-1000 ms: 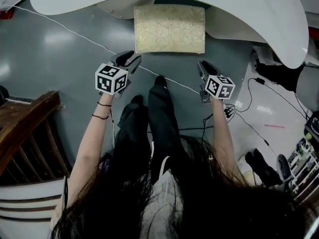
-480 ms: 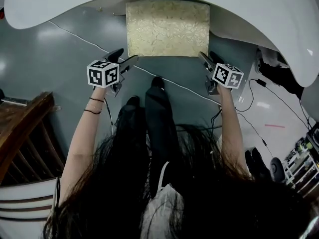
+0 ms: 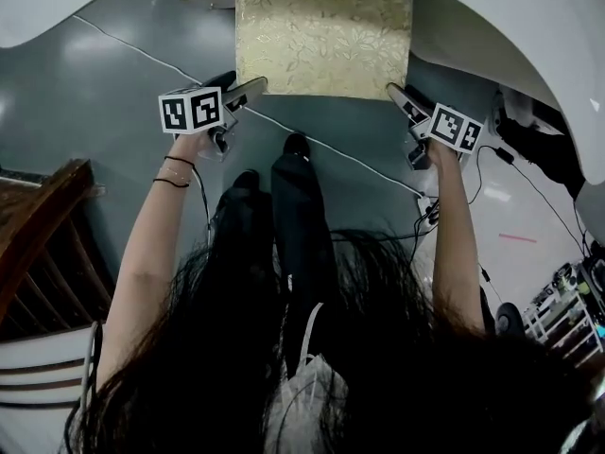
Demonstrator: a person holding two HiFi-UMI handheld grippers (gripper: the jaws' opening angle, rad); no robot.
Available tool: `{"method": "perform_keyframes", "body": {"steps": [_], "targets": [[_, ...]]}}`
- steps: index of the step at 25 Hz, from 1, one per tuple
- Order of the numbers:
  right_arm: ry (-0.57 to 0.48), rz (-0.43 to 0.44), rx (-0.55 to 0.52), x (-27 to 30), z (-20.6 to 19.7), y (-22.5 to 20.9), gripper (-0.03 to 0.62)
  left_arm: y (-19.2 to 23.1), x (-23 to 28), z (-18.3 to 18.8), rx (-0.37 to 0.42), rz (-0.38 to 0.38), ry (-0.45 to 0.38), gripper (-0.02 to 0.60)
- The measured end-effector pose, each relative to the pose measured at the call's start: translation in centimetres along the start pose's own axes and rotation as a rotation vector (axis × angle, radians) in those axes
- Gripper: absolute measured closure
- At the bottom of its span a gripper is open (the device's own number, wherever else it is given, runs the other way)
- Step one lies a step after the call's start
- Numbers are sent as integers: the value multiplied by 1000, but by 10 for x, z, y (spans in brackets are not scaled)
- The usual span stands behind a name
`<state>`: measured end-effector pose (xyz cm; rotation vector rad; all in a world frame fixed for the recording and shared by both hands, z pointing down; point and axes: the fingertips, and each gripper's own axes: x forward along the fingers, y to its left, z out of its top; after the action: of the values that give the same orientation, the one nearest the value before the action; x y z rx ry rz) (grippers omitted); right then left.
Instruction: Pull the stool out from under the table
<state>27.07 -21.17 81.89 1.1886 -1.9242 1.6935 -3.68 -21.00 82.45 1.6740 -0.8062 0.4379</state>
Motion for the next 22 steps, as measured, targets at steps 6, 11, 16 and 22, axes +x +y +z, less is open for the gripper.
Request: {"method": "perform_keyframes", "body": {"steps": [6,11,16,22], "targets": [[-22,117,99,1,-3,2,301,-7,8,-1,-26,-94,9,221],[-64,95,99,-1,-2,3,303,-4,4,-2,-51,-104,7,227],[-145,19,112,-6,-5,2,304,-1,-1,-3,-68,-49,-36,236],[-89,9,153,-5,-17,0,306,5,0,-1,-67,-7,-28,247]]}}
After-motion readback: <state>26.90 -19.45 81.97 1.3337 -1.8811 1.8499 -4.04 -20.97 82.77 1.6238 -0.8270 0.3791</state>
